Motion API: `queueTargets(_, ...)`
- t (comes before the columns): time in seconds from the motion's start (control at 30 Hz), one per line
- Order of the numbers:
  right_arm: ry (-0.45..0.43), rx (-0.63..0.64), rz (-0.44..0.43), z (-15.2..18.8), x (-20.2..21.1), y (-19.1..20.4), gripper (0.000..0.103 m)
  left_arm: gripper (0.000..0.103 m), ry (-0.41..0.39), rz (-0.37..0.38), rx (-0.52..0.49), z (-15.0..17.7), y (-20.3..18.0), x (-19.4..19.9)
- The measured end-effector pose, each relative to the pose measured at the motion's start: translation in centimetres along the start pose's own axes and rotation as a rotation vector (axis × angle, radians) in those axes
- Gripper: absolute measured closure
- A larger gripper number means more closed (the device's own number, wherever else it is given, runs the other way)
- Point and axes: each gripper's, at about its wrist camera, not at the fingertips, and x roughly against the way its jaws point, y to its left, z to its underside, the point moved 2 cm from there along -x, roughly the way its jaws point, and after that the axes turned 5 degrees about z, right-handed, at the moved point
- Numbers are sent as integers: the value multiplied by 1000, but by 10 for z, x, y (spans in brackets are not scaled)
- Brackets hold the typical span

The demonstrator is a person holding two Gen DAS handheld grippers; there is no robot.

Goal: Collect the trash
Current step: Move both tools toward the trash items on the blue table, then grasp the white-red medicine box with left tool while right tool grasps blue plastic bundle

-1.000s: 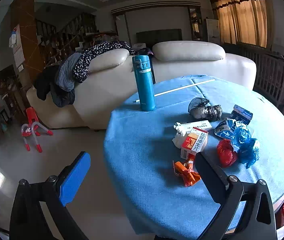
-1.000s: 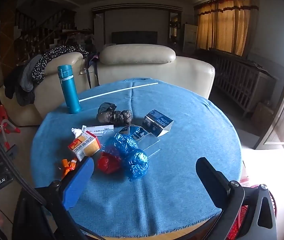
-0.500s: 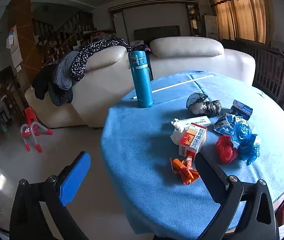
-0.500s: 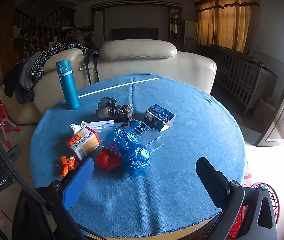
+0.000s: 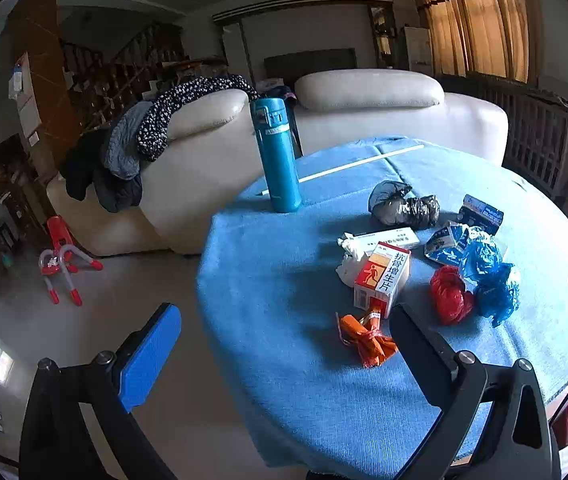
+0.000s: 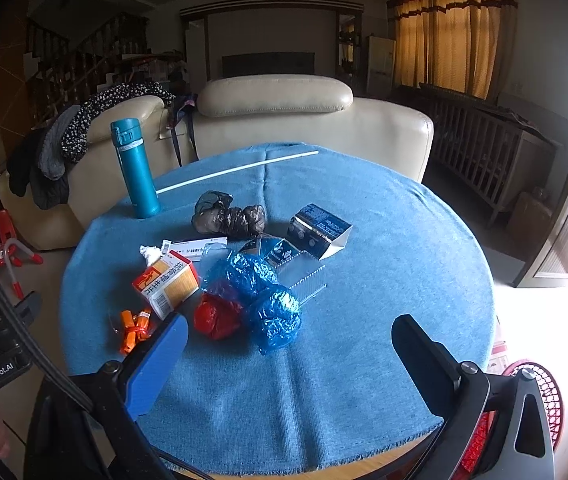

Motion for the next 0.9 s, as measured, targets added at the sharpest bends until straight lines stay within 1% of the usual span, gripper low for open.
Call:
queueTargets(0.13, -5, 10, 6, -1, -9, 3, 0, 0, 19, 6, 3, 1, 0, -9)
queueTargets(0.27, 9, 13, -2, -4, -18, 6, 0, 0, 37, 7, 14, 0, 2, -18)
queueTargets(0.3, 24, 20, -1, -5, -20, 6, 0, 0, 41, 9, 19, 0, 3, -21)
queueTargets(0.4, 8, 11, -18, -7, -26, 8, 0, 0, 54, 13, 26, 0, 4, -29)
queueTargets(0.47, 28, 24, -26, -8, -32, 8, 0, 0, 68, 20, 33, 0, 5, -35)
queueTargets(0.6, 74, -6, -96, -4, -48, 2, 0, 0, 102, 60, 69, -1, 9, -48)
queueTargets(0.67, 78, -39, -134, -2, -54, -3, 1, 0, 113, 87, 88, -2, 10, -52)
queueTargets(0.7, 84, -55, -157, 0, -57, -6, 2, 0, 123, 114, 101, -3, 9, -55)
queueTargets(0.8, 131, -101, -209, 3, -68, -13, 13, 0, 140, 178, 121, -7, 4, -60)
queueTargets(0.87, 178, -125, -232, 4, -82, -20, 28, 0, 146, 237, 130, -9, 0, -62)
queueTargets(0.9, 203, -147, -253, 4, -90, -23, 31, 0, 150, 253, 135, -10, -1, -63)
